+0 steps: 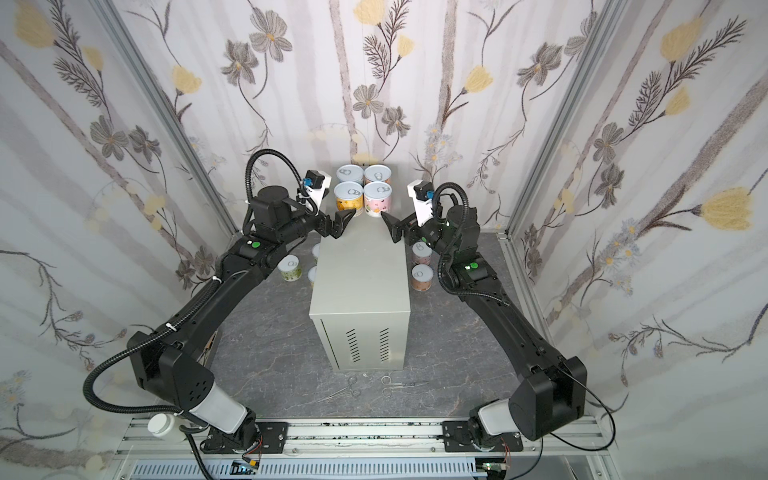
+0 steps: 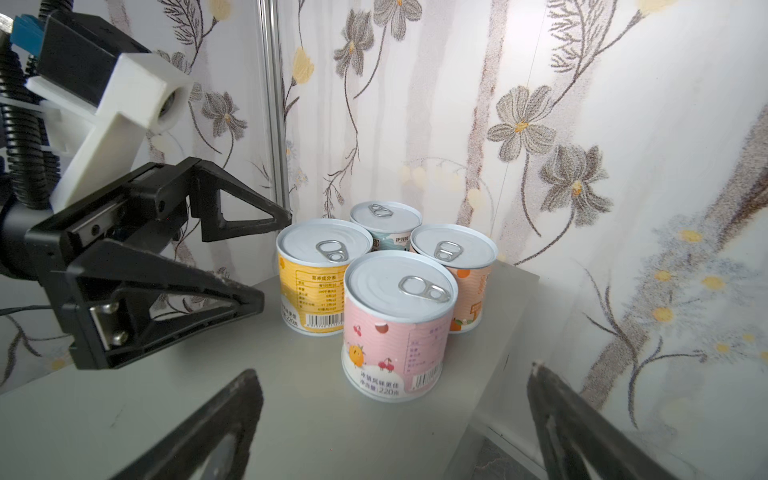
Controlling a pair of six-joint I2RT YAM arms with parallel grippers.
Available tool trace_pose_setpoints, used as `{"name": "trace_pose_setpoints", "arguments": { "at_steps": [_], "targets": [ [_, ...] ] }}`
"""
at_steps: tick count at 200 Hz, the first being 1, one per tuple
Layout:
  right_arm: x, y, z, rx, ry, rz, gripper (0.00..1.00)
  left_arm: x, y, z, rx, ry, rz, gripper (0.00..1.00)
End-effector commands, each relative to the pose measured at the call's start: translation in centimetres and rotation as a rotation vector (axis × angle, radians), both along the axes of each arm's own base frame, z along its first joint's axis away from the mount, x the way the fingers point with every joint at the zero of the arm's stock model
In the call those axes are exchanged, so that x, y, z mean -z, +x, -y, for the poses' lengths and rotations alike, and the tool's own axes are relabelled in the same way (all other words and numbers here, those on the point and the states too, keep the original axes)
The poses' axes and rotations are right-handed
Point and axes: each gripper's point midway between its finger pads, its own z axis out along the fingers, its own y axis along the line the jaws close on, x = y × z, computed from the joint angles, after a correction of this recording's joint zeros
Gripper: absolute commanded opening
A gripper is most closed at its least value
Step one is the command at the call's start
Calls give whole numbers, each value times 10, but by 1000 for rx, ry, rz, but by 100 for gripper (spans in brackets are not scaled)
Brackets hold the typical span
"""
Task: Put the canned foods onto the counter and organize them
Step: 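Open the left gripper and draw back while the right gripper moves toward the floor cans, then lower the right gripper onto a light-blue can on the floor and grasp it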
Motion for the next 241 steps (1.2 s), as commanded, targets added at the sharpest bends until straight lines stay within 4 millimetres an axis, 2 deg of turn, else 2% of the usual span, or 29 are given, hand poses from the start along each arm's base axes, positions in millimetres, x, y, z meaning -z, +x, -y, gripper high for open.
{"name": "trace_pose_setpoints", "arguments": {
  "at_steps": [1,40,65,86,113,136,152,155,160,187,191,193,197,211,215,241],
  "targets": [
    [1,-2,32,139,31,-19,100,-16,-12,-7,-6,-6,63,99],
    [22,-20,97,338,109,-89,100,-31,-33,-23,-39,-13,107,100],
    [48,-23,143,509,124,-190,100,-39,-45,-33,-57,-15,128,100],
    [79,-15,176,596,176,-328,100,-44,-53,-41,-80,-24,143,100],
    [120,7,200,622,243,-493,100,-44,-60,-52,-113,-38,146,100],
    [165,31,210,602,276,-639,100,-43,-65,-61,-140,-40,148,100],
    [195,45,216,615,281,-720,100,-36,-62,-64,-158,-27,134,100],
    [199,48,217,616,280,-732,100,-44,-69,-68,-161,-36,150,100],
    [208,52,219,621,280,-753,100,-44,-70,-70,-168,-37,151,100],
    [241,74,217,598,276,-832,100,-33,-71,-76,-189,-39,120,100],
    [239,76,217,594,280,-828,100,-31,-70,-77,-191,-39,115,100],
    [250,79,216,591,276,-853,100,-30,-71,-77,-191,-40,113,100],
    [257,84,215,582,275,-872,100,-29,-71,-77,-193,-40,108,100],
    [272,95,214,579,269,-910,100,-30,-73,-79,-195,-46,107,100],
    [277,98,214,578,268,-922,100,-18,-72,-78,-195,-37,85,100],
    [302,115,213,571,258,-989,100,-11,-74,-81,-202,-31,70,100]
  ]
}}
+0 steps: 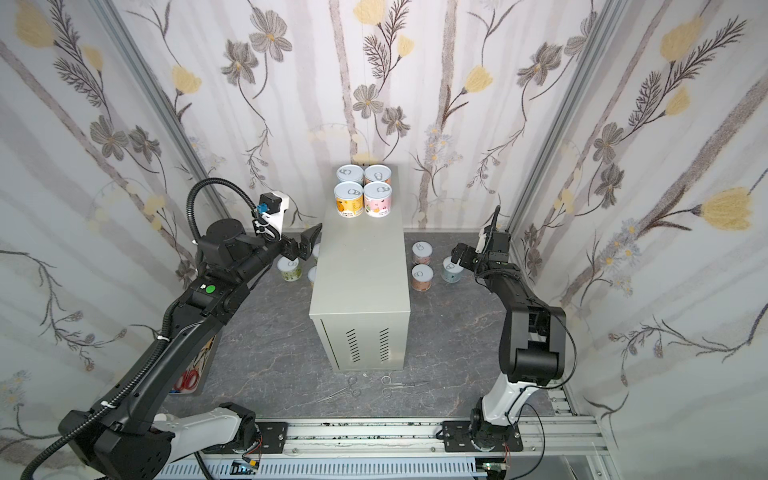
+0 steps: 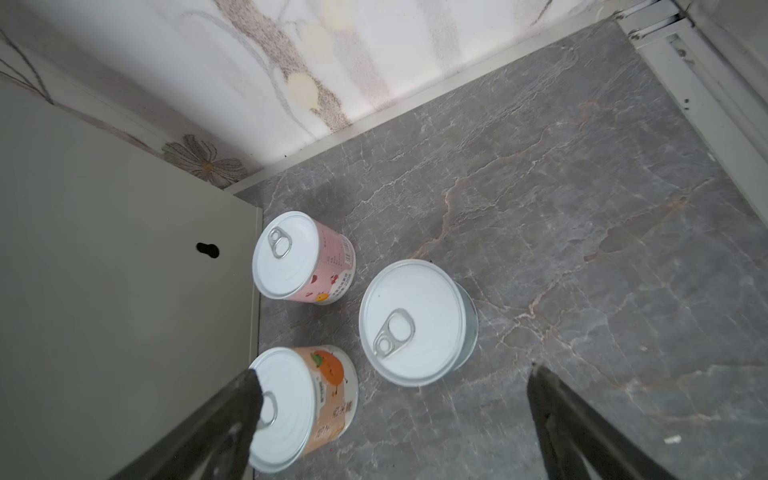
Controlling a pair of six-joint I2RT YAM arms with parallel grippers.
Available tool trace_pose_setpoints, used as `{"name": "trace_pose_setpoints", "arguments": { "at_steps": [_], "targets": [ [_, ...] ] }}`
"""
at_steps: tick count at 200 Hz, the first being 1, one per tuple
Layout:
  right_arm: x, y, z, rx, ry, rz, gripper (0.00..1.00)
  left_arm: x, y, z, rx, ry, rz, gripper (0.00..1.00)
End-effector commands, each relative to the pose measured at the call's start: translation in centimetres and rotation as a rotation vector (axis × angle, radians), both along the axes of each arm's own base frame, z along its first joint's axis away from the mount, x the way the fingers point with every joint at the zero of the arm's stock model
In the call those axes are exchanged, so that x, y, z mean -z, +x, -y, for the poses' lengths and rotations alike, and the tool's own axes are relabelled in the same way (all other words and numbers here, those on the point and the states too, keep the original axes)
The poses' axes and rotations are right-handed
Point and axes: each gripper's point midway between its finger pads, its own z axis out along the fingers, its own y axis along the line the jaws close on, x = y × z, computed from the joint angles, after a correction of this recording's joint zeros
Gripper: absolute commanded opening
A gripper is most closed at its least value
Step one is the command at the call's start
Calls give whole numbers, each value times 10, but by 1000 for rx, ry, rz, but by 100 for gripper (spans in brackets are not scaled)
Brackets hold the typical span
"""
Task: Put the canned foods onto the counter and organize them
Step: 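Lower the right gripper onto a light-blue can on the floor and grasp it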
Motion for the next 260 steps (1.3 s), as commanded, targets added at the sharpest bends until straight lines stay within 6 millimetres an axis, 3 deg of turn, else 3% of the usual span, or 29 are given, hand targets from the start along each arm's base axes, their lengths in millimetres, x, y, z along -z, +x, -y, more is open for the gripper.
{"name": "trace_pose_setpoints", "arguments": {
  "at_steps": [1,44,107,150,260],
  "targets": [
    [11,12,-5,-21,36,-34,100,-3,-1,-3,-14,-17,12,100],
    [43,30,-4,-21,14,-119,100,9,3,-4,-21,15,-19,100],
    [66,39,-24,-74,-70,-190,100,17,10,-2,-14,27,-39,100],
    [81,37,-25,-64,-157,-246,100,17,9,-2,-15,29,-43,100],
    [96,32,-26,-87,-329,-299,98,15,7,-2,-9,23,-44,100]
  ]
}}
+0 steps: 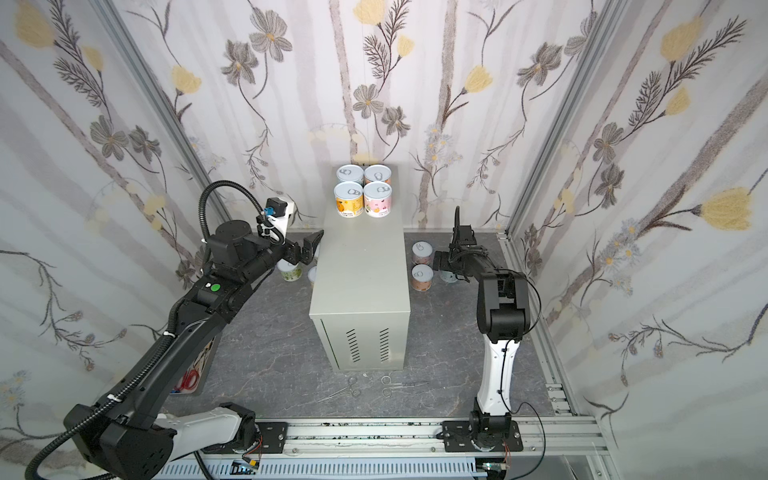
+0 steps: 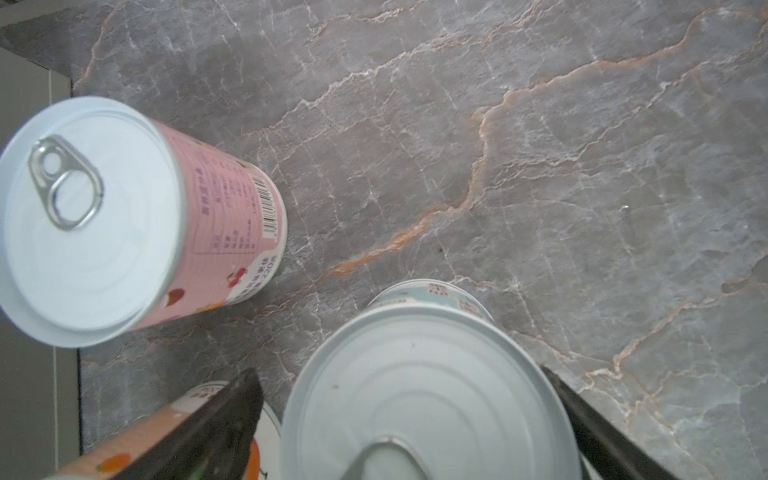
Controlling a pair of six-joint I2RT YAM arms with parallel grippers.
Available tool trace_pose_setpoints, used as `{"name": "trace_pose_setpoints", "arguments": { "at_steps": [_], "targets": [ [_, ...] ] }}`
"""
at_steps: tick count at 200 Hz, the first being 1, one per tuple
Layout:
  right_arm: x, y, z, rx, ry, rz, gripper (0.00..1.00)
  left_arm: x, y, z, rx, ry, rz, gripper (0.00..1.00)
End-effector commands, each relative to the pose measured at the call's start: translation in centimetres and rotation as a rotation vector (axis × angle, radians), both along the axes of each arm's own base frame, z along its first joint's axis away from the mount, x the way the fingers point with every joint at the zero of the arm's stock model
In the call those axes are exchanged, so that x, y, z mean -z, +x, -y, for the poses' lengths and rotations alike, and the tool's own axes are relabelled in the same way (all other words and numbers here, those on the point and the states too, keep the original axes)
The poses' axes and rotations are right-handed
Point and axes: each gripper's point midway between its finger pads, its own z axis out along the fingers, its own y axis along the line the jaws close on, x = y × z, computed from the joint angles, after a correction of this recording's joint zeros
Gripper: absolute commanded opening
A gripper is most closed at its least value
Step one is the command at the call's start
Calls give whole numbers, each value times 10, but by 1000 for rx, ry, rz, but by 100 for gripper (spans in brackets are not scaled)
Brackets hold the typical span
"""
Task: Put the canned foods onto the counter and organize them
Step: 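Lower the right gripper onto a light-blue can on the floor and grasp it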
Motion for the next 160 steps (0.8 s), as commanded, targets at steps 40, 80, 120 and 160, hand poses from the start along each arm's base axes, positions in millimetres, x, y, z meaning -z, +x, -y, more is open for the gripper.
{"name": "trace_pose_setpoints", "arguments": {
  "at_steps": [40,80,120,160],
  "targets": [
    [4,-4,6,0,-83,-11,95,-9,-2,0,9,-1,27,100],
    [6,-4,6,0,-85,-5,90,-8,-4,1,17,5,18,100],
    [6,-2,6,1,-82,9,83,-9,-3,2,21,4,16,100],
    [3,1,7,-2,-91,25,76,-3,0,4,27,6,-2,100]
  ]
}}
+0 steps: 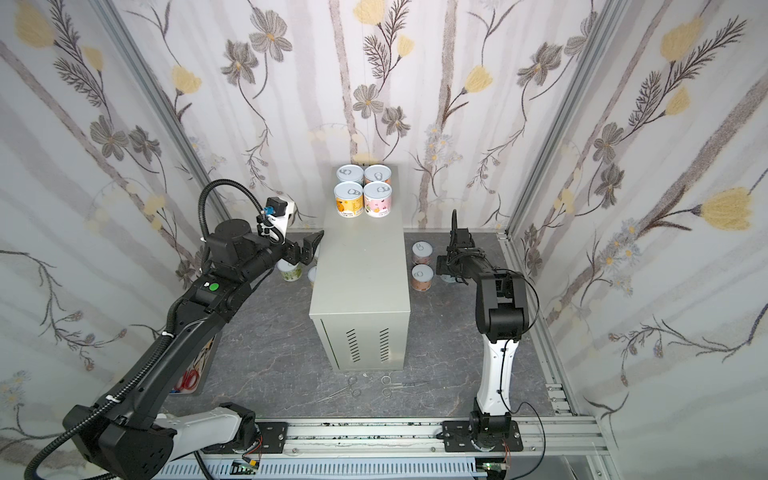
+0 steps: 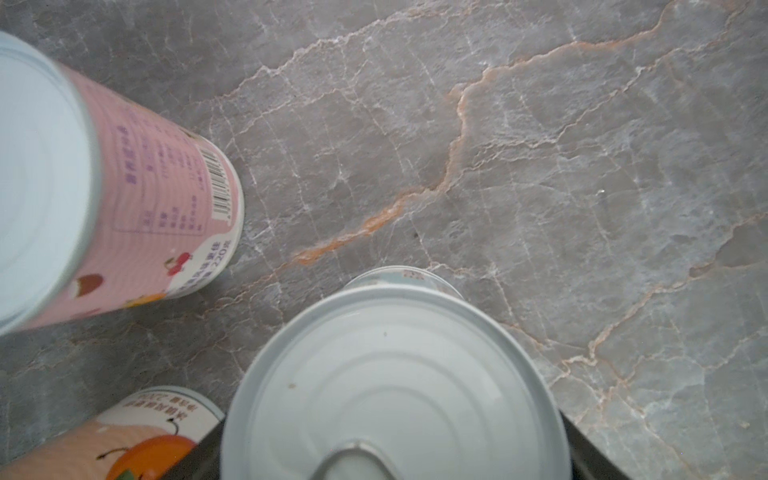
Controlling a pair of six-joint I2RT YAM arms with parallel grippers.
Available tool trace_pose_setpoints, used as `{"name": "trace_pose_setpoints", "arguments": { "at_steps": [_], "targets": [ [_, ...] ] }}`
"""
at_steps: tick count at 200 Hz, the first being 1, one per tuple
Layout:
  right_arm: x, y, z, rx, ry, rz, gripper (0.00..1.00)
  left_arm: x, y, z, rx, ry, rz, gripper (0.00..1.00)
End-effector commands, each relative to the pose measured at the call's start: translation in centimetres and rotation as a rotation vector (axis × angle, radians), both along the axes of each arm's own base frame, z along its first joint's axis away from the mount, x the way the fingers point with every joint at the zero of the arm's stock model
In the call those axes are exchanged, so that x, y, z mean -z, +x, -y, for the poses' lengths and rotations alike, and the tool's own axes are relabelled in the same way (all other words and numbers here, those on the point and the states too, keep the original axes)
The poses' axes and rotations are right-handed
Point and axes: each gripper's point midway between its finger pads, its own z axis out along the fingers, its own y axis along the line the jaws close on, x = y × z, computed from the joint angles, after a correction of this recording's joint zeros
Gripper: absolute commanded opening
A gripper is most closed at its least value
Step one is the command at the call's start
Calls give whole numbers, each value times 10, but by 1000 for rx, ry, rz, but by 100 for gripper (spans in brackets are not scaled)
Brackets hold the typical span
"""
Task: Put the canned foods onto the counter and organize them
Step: 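Lower the right gripper onto a light-blue can on the floor and grasp it, then lift the light-blue can with the right gripper up over the cabinet top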
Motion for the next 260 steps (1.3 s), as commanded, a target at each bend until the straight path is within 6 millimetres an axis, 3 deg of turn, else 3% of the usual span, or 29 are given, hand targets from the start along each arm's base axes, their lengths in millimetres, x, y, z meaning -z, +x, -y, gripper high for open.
{"name": "trace_pose_setpoints", "arguments": {
  "at_steps": [1,11,17,59,96,152,260],
  "targets": [
    [-7,7,2,-3,-12,40,76,-2,2,2,12,4,9,100],
    [-7,7,2,-6,-14,41,74,0,2,3,14,7,1,100],
    [-7,8,1,-8,-15,43,72,-14,1,2,16,-3,26,100],
    [-13,7,1,-21,-19,53,61,-18,0,1,14,-8,33,100],
    [-39,0,1,-26,-15,84,59,-22,-4,1,17,-6,43,100],
    [-116,-42,0,-50,-1,146,58,-23,-7,0,25,13,63,100],
    [-276,-182,-18,-135,104,316,59,-19,-12,-3,19,-1,40,100]
  ]
}}
